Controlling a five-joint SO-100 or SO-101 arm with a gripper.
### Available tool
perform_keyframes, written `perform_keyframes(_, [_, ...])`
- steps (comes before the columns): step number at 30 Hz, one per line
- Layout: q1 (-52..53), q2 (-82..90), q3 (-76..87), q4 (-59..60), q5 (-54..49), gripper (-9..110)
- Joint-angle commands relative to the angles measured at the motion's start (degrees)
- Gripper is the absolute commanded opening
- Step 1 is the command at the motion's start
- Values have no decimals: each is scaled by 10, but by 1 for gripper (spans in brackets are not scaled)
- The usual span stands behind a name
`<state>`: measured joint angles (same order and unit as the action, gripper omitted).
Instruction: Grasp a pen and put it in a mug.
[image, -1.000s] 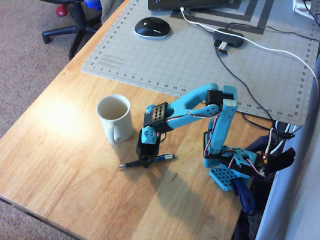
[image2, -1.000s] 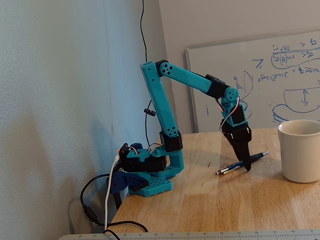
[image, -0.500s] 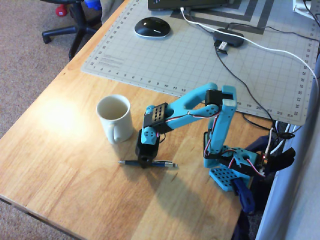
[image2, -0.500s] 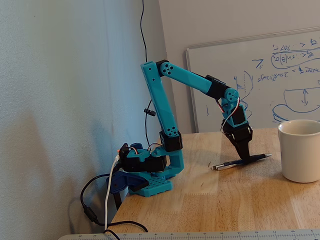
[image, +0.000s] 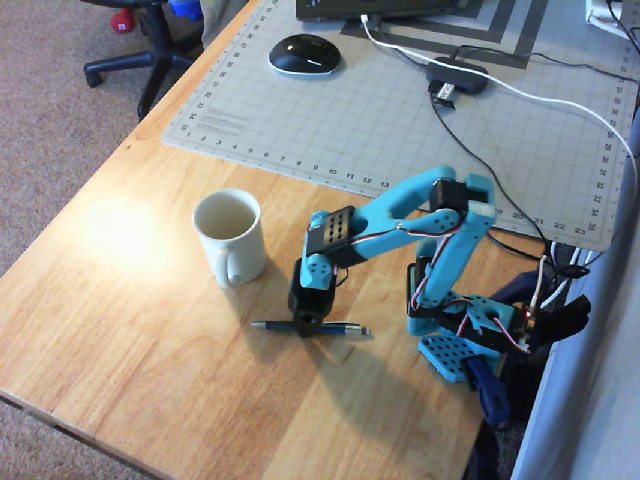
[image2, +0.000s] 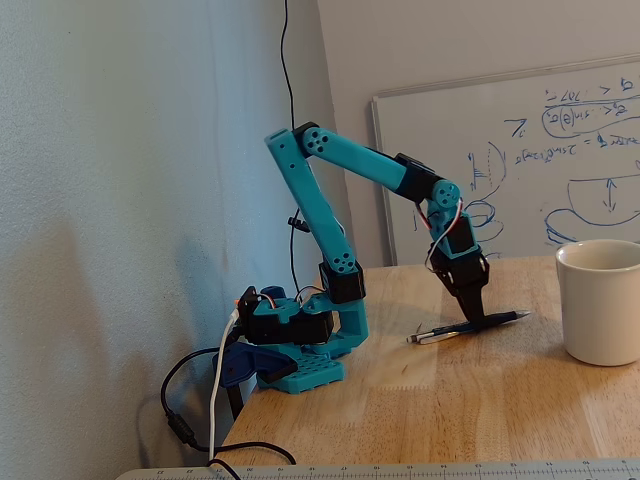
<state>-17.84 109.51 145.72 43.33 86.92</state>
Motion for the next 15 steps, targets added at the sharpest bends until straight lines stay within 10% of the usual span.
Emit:
perform_keyframes(1, [3, 96, 37, 2, -6, 0])
perform_keyframes(15, [31, 381, 96, -87, -6, 0])
